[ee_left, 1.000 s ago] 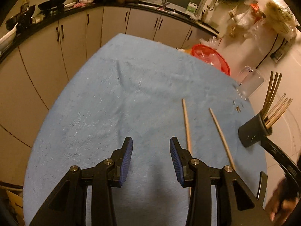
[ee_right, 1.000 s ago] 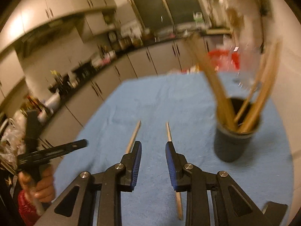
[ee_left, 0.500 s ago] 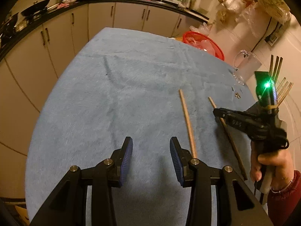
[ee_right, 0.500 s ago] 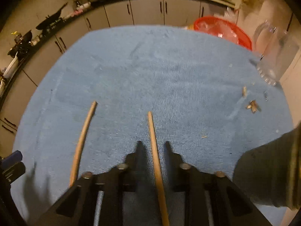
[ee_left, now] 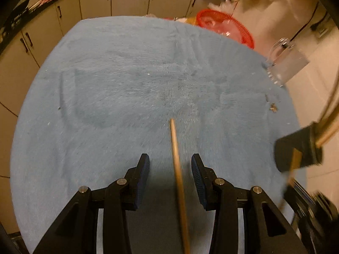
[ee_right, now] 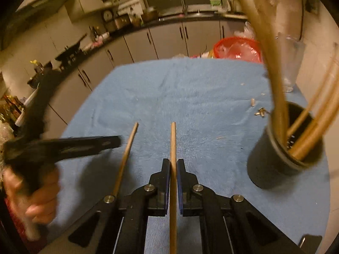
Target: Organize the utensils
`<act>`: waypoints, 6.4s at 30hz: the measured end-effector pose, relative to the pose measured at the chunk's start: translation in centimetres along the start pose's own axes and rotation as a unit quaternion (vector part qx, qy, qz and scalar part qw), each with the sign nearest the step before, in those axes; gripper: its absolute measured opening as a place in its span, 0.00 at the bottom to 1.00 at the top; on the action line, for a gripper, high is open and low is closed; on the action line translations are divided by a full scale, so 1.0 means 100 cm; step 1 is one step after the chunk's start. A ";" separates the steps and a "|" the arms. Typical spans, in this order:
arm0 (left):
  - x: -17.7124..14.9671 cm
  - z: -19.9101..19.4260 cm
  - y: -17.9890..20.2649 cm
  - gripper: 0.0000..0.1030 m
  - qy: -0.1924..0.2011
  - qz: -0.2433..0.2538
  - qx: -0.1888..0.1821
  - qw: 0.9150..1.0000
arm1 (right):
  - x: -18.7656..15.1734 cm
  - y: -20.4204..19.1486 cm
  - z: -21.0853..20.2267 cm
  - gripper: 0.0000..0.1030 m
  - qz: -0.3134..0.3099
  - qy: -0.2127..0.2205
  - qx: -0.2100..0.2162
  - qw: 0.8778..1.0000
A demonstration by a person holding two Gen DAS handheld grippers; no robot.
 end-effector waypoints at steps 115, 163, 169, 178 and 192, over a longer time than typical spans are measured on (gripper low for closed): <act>-0.027 -0.137 0.205 0.06 0.220 0.143 -0.085 0.961 | 0.037 0.170 -0.128 0.07 0.166 0.242 -0.006 0.956; -0.114 -0.178 0.151 0.76 0.334 0.121 -0.002 0.935 | -0.025 0.114 -0.196 0.77 0.131 0.269 -0.149 0.942; -0.179 -0.175 0.124 0.89 0.343 0.115 0.067 0.930 | -0.076 0.083 -0.194 0.80 0.144 0.228 -0.195 0.943; -0.240 -0.160 0.095 0.98 0.321 0.116 0.083 0.936 | -0.155 0.030 -0.208 0.81 0.160 0.259 -0.238 0.922; -0.248 -0.146 0.075 0.98 0.296 0.090 0.072 0.948 | -0.169 0.006 -0.202 0.81 0.125 0.236 -0.253 0.930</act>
Point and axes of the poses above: each gripper's, at about its wrist camera, not at the fingertips, and z roughly the way its jaws point, y to its right, x to its top, the point moved 3 cm from there along z, roughly the way its jaws point, and after that the axes turned 10 degrees about -y, right-handed, at the moved point
